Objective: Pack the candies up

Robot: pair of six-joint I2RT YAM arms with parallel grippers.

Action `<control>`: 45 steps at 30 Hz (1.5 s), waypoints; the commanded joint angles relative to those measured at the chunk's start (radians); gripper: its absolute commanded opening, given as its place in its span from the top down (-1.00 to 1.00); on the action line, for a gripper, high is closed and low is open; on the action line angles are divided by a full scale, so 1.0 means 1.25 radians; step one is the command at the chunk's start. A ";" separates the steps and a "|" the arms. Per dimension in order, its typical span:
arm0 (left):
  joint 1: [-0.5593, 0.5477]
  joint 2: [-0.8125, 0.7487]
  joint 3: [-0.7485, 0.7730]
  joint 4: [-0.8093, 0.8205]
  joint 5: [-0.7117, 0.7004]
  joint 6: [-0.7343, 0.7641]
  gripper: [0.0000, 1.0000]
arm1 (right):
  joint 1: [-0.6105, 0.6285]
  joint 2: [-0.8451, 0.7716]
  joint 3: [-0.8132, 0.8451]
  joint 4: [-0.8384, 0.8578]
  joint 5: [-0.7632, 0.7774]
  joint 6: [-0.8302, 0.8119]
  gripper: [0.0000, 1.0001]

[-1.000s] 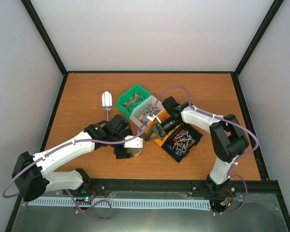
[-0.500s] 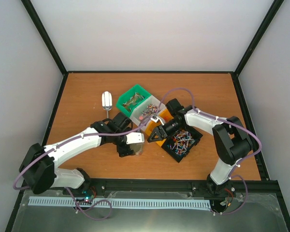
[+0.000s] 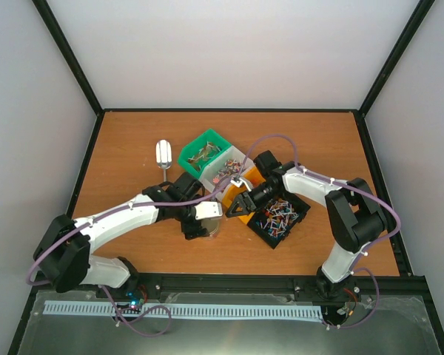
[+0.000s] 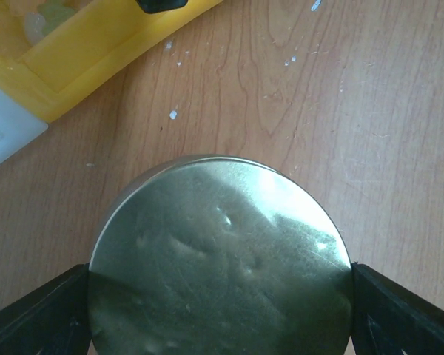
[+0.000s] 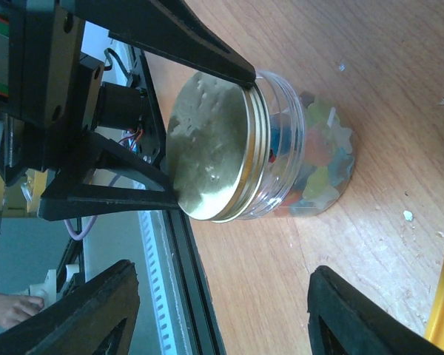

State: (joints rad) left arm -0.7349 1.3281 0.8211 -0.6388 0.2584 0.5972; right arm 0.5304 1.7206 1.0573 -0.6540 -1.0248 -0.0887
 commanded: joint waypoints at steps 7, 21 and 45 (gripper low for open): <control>0.005 0.036 0.008 0.031 0.006 -0.027 -0.59 | -0.003 -0.010 0.004 0.002 -0.016 -0.006 -0.23; 0.012 0.073 0.001 0.017 -0.013 -0.010 -0.59 | -0.002 0.000 0.005 -0.005 -0.020 -0.023 -0.24; 0.098 0.080 0.007 0.019 -0.020 -0.022 -0.60 | 0.044 -0.139 -0.099 0.117 0.108 -0.012 -0.45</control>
State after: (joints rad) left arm -0.6220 1.4345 0.8467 -0.5568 0.2920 0.5808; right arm 0.5228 1.5841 0.9951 -0.5732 -0.9649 -0.1310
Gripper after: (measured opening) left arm 0.878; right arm 0.684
